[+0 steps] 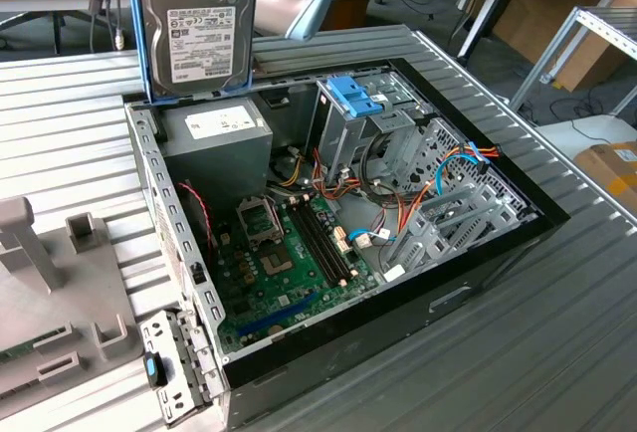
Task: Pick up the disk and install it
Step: 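Pick up the disk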
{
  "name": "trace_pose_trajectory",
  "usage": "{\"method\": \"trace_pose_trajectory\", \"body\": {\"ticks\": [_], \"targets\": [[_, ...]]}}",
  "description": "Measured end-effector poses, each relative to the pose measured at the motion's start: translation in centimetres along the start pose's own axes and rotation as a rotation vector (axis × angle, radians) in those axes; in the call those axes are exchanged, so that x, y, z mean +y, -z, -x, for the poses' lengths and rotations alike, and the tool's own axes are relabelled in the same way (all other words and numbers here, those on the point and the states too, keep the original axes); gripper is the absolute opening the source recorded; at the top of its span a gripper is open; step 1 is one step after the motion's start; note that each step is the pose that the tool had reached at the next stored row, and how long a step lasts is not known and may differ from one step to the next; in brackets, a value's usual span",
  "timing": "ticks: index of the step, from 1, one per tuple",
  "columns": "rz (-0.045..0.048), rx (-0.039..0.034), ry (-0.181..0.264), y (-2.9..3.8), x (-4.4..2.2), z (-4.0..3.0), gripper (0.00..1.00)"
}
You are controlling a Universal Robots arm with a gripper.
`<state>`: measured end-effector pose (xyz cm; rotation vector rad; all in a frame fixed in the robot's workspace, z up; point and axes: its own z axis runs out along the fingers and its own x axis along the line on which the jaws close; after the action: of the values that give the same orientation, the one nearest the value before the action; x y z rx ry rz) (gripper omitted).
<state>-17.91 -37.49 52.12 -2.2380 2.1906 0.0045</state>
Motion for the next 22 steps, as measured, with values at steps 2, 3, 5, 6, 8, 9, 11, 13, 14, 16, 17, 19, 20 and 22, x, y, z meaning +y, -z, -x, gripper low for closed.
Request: {"method": "trace_pose_trajectory", "body": {"ticks": [2,3,5,6,8,9,11,13,14,16,17,19,20,22], "targets": [[0.0,0.0,0.0,0.0,-0.15,-0.61,0.37],[0.0,0.0,0.0,0.0,-0.19,-0.85,0.37],[-0.0001,0.0,0.0,0.01,-0.27,-1.56,0.37],[-0.0001,-0.0001,-0.001,0.0,-0.4,-1.74,0.37],[0.0003,0.0001,-0.004,-0.01,-1.2,-1.87,0.37],[0.0004,0.0001,-0.005,-0.02,-1.64,-1.96,0.37],[0.0004,0.0001,-0.005,-0.04,-2.31,-2.4,0.37],[0.0004,0.0,-0.005,-0.05,-2.57,-2.76,0.37],[0.0004,0.0001,-0.005,-0.05,-2.64,-2.9,0.37],[0.0004,0.0,-0.005,-0.06,-2.73,-3.22,0.37],[0.0004,0.0001,-0.005,-0.06,-2.74,-3.22,0.37],[0.0004,0.0001,-0.005,-0.06,-2.74,-3.23,0.37],[0.0004,0.0001,-0.005,-0.06,-2.74,-3.28,0.37],[0.0004,0.0001,-0.005,-0.06,-2.73,-3.57,0.37]]}}
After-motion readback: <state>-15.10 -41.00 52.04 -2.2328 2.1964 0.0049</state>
